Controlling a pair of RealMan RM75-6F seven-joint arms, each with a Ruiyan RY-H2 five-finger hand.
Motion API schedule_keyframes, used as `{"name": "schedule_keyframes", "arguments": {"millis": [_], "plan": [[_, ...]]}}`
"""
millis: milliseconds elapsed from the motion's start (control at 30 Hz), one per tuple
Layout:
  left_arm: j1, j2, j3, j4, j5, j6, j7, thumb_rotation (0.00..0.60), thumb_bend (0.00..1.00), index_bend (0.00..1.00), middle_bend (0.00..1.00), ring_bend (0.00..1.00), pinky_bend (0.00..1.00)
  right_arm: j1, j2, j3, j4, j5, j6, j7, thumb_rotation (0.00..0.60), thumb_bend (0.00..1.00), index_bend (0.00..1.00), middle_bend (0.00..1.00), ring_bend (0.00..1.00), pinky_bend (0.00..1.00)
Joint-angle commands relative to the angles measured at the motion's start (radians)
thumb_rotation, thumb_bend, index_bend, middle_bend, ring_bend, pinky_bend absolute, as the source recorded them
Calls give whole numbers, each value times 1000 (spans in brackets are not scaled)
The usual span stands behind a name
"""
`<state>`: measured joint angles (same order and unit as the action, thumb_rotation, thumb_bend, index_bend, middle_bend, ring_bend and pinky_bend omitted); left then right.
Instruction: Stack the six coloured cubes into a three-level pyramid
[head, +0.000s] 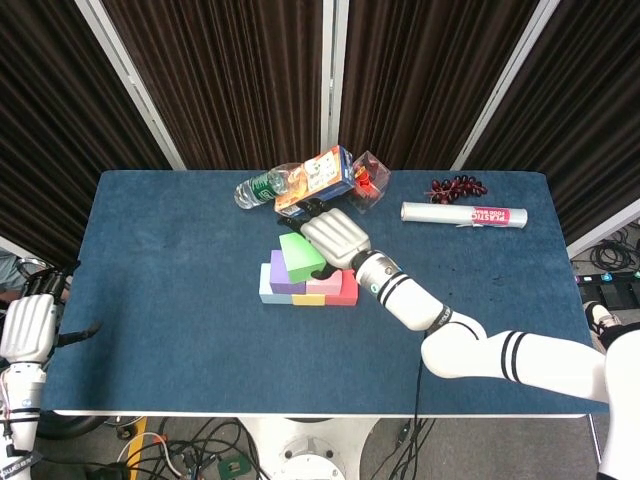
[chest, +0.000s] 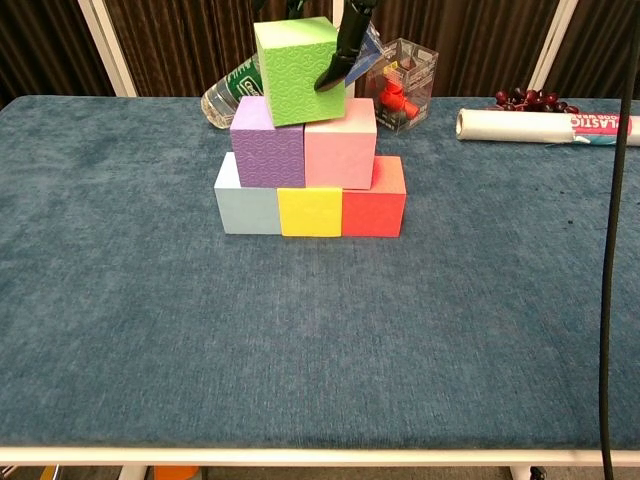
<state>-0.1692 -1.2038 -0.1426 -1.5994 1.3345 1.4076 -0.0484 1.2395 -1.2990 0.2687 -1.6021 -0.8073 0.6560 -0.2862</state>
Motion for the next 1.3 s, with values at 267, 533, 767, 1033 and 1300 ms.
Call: {"name": "schedule_keyframes", "arguments": {"millis": [267,533,767,1033,1300], "plan": [[-4,-2,0,8,4,-4,-7,600,89,150,158,127,123,13,9,-26,-143,187,227,-160,600,144,151,464,69,0],[-6,-6,2,18,7,-8,-14,600,88,150,158,127,122,27,-35,-35,-204,308,363,-268,600,130,151,458,69,0],[-4,-8,3,21,6,-7,-17,600,89,150,157,127,123,24,-65,-28,-218,324,402,-294,600,129,151,457,69,0],[-4,-9,3,30,5,-10,-26,600,88,150,157,127,122,20,-98,-14,-213,336,429,-313,600,129,151,457,69,0],[-4,-12,5,41,8,-11,-38,600,88,150,157,127,123,19,-116,-2,-219,354,453,-343,600,129,151,457,69,0]]}}
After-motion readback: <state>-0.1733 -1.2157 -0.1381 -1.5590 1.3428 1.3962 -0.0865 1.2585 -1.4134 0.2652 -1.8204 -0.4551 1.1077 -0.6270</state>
